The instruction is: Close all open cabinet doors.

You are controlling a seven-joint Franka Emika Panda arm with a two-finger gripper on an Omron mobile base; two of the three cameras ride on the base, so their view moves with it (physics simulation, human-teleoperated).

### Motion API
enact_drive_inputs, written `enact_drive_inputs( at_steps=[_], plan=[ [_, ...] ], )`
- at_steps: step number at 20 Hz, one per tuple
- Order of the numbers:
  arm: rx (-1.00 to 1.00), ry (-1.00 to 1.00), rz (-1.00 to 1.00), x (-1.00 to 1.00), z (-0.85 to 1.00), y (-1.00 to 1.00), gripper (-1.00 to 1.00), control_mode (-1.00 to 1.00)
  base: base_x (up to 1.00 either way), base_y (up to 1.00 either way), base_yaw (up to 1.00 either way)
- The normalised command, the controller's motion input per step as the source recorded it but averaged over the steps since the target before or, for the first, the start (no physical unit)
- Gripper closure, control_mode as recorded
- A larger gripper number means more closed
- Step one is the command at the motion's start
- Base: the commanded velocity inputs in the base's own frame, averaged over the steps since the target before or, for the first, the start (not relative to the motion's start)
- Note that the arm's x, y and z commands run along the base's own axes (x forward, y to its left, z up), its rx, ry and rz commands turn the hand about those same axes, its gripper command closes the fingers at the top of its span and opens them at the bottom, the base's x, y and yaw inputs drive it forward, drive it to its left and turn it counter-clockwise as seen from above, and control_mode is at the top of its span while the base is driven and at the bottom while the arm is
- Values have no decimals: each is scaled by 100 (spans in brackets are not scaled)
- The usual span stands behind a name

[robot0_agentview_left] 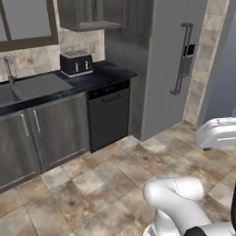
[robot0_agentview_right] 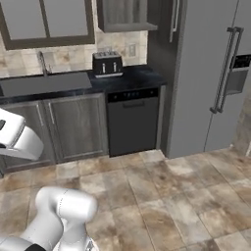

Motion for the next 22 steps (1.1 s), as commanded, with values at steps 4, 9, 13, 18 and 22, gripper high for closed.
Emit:
enact_drive_inputs(
  at_steps=[4,9,13,18,22],
  plan=[
    [0,0,0,0,0,0,-100,100,68,-2,-4],
    [0,0,0,0,0,0,-100,100,90,-27,0],
    [0,0,0,0,0,0,-100,100,100,-46,2],
    [0,0,0,0,0,0,-100,100,100,-41,9],
    [0,0,0,0,0,0,-100,100,100,-32,12]
  ],
)
